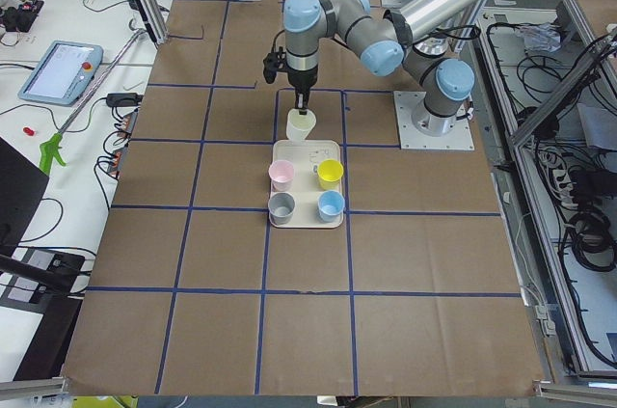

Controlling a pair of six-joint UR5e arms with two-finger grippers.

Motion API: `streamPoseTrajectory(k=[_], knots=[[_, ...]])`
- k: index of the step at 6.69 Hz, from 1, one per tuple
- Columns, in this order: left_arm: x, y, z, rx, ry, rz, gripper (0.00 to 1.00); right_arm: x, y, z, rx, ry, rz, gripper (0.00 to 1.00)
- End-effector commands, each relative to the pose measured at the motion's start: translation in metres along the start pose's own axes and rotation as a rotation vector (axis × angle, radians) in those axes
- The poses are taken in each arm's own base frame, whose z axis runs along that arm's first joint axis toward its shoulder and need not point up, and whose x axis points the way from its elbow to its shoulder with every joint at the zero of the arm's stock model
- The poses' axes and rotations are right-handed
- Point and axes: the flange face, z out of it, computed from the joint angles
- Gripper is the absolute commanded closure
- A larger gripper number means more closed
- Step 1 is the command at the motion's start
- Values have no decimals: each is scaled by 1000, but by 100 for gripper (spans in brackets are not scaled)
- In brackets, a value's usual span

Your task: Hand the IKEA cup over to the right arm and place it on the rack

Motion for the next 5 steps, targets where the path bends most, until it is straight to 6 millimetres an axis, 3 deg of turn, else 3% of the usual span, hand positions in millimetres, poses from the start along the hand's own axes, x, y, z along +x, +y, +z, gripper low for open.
streamPoseTrajectory(k=[1,2,3,5], knots=[[12,-77,-78,58,20,90,100,5,3,-2,-7,9,206,0],[46,-107,-99,156,95,141,100,8,8,-4,-40,7,255,0],[76,-118,-106,237,188,168,100,10,17,-3,-126,-9,291,0],[117,-132,-102,448,501,210,100,6,17,-6,-126,-22,299,0]])
